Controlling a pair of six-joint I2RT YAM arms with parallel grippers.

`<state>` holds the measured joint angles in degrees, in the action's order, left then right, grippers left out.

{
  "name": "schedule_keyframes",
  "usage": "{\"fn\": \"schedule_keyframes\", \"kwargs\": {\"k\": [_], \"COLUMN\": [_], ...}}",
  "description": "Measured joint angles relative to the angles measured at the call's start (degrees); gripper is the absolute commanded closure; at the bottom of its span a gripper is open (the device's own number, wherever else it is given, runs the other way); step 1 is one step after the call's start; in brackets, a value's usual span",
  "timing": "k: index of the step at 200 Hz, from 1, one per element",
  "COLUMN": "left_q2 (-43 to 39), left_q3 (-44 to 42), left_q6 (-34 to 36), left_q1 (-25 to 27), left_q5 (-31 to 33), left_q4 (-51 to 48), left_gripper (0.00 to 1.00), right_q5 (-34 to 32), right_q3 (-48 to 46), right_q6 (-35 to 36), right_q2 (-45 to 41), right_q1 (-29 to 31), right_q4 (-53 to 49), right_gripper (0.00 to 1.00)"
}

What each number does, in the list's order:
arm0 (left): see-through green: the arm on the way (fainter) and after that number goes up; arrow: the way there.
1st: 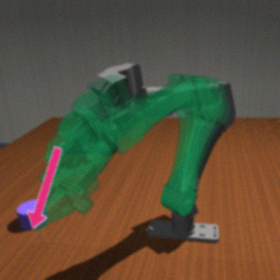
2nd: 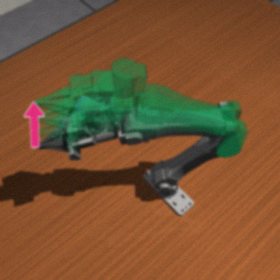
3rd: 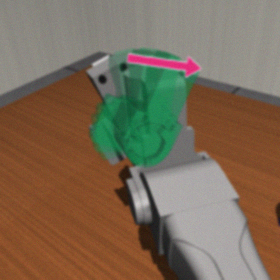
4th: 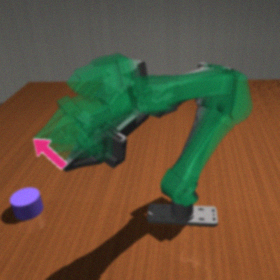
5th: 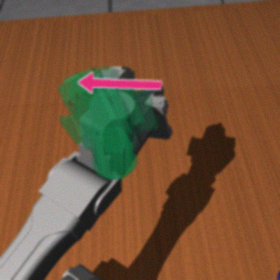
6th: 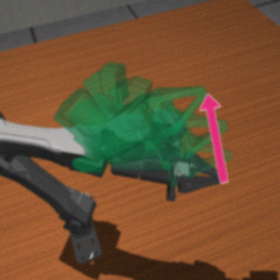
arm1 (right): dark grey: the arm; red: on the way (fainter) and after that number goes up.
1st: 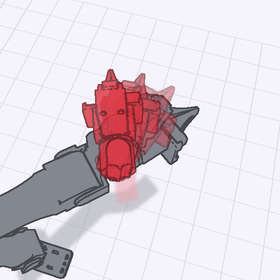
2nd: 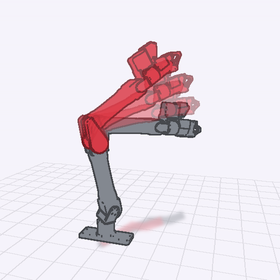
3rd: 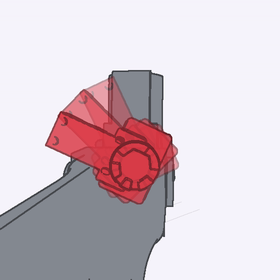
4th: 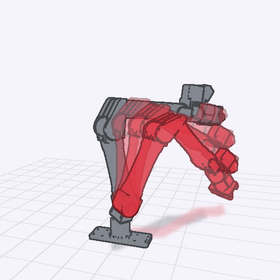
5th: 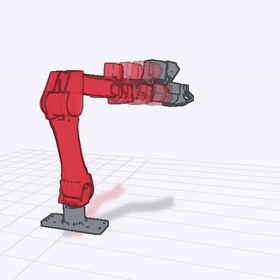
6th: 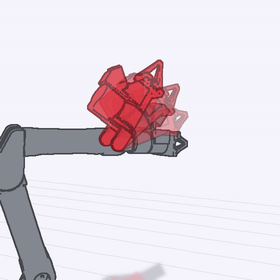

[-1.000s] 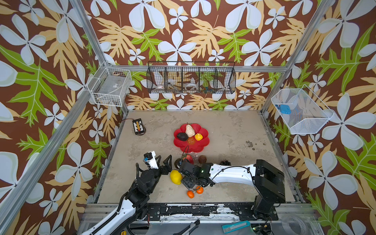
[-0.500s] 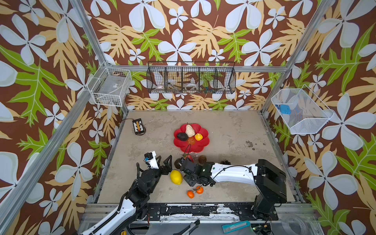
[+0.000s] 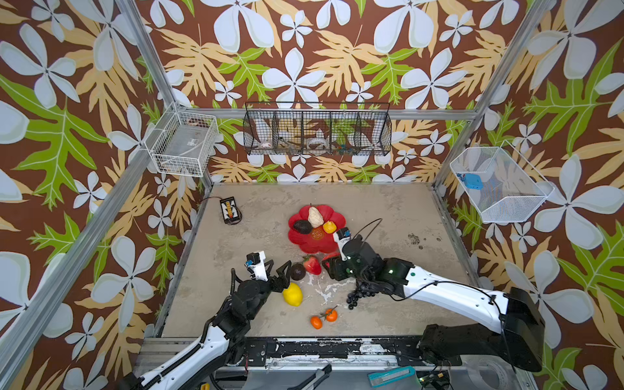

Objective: Place and organize the fake fruits in the fruit bowl
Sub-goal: 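Carry the apple toward the left gripper while the left arm reaches for it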

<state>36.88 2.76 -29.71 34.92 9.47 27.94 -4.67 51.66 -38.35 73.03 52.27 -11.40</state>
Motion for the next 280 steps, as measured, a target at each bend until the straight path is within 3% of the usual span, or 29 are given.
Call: {"fn": "schedule_keyframes", "kwargs": {"k": [35, 70, 153, 208, 280], "left_q2": [10.5, 16.5, 25.2, 30.1, 29.7], "left_q3": [2.7, 5.7, 10.1, 13.6, 13.3], "left_q6": [-3.4, -3.5, -4.0, -4.0, -4.0], "left_q1": [2.7, 12.3, 21.1, 23.8, 24.0], "left_q5": [-8.4, -9.9, -9.5, -9.5, -9.1], "left_q4": [6.3, 12.8, 23.4, 26.0, 26.2], "left_gripper": [0.25, 0.29, 0.49, 0.58, 0.83], "right_q5": [1.7, 1.6, -0.9, -4.4, -6.5], "right_q3": [-4.7, -11.7, -20.6, -21.3, -21.3], "right_q6": [-8.7, -19.6, -39.9, -45.4, -46.7], "right_q2": [-6.0, -10.3, -16.0, -16.5, -15.4], "right_q1": [-3.2, -3.5, -3.0, 0.2, 3.1], "right_q4": [7.5, 15.5, 25.4, 27.6, 28.3], "right_gripper": [0.42, 0.43, 0.43, 0.43, 0.43]}}
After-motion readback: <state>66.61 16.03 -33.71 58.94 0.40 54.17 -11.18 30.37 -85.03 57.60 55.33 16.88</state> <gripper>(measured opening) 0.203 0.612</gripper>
